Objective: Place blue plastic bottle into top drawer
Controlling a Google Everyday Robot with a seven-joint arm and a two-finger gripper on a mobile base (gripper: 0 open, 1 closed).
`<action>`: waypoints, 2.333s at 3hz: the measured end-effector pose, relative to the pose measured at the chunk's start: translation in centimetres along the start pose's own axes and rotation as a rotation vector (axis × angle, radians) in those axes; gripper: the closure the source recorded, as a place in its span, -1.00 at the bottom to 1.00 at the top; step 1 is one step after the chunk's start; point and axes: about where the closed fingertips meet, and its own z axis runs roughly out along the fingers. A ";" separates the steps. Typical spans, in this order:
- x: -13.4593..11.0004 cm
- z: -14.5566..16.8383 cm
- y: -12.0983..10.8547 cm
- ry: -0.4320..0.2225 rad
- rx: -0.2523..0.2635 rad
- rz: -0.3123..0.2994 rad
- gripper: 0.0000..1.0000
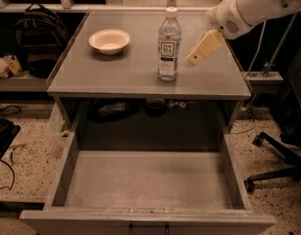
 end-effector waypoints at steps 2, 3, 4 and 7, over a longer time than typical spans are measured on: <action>-1.3 3.6 -1.2 -0.060 0.010 -0.004 -1.00; -2.1 5.1 -1.3 -0.070 -0.003 0.003 -1.00; -2.9 6.5 -0.8 -0.087 -0.030 0.015 -1.00; -3.6 7.9 0.1 -0.107 -0.066 0.024 -0.15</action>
Offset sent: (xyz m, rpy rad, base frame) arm 0.0461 0.0308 -0.0135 0.0706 -0.0550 0.0129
